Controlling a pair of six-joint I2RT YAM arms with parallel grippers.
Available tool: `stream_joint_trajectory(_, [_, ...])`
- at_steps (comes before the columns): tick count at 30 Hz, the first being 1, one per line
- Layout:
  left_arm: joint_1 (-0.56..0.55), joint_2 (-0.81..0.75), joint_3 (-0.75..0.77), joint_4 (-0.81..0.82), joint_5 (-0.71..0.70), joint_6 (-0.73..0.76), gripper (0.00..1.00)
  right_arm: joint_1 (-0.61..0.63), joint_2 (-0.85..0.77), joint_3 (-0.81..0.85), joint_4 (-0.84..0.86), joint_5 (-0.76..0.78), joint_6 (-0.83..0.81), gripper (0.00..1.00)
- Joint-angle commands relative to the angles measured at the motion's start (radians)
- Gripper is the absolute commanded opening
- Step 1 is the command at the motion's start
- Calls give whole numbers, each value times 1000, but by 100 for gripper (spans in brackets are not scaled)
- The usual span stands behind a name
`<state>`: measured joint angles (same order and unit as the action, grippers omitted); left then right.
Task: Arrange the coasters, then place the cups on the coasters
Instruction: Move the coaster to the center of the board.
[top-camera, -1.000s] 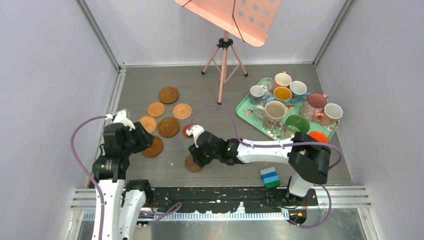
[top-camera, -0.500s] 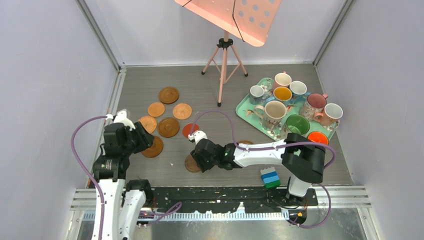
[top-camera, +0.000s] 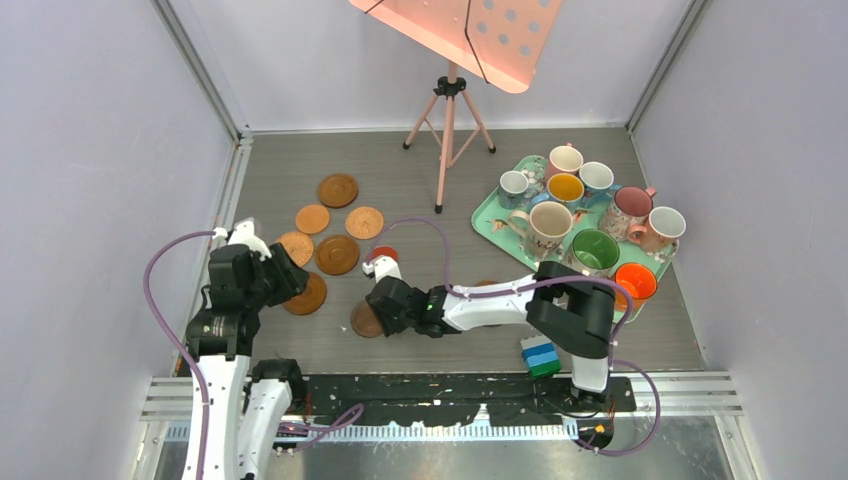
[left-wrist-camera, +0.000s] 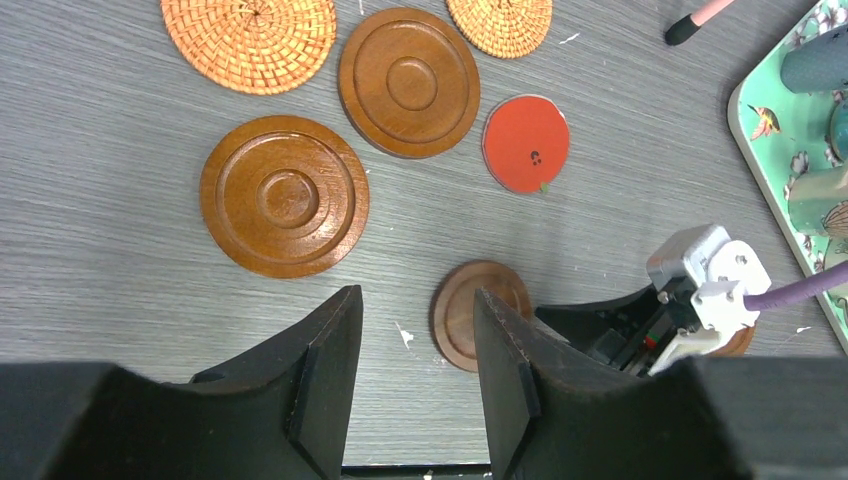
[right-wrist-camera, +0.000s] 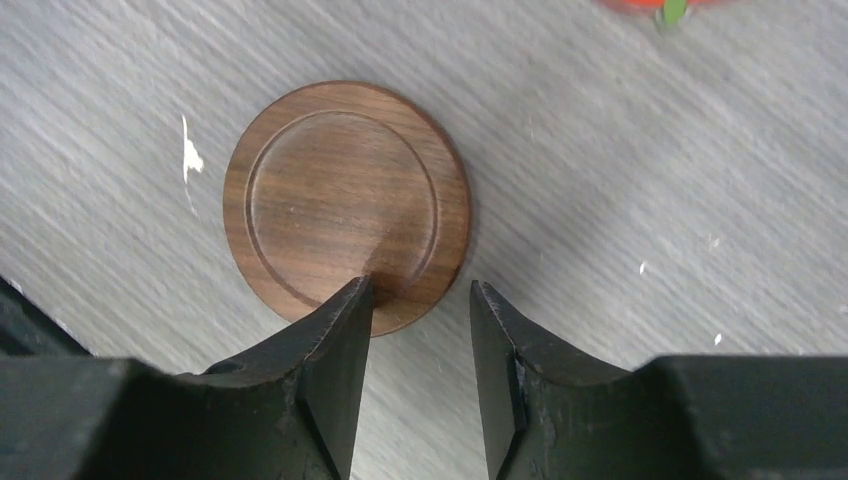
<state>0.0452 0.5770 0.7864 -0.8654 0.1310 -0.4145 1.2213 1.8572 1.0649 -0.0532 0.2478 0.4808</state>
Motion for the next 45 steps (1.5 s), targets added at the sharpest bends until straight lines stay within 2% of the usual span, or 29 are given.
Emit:
stream_joint_trajectory(1, [-2,4,-3,36,-7,2,47,1,81,77,-17,132,-3,46])
stream_joint_trajectory(11, [-3,-5,-4,34,-23,0,48,-14,148,174,-41,262,-38,42])
stream_joint_trajectory(45, [-3,-12,-2,26,-45,-1,50,-72,214,274,-40,215,-58,41])
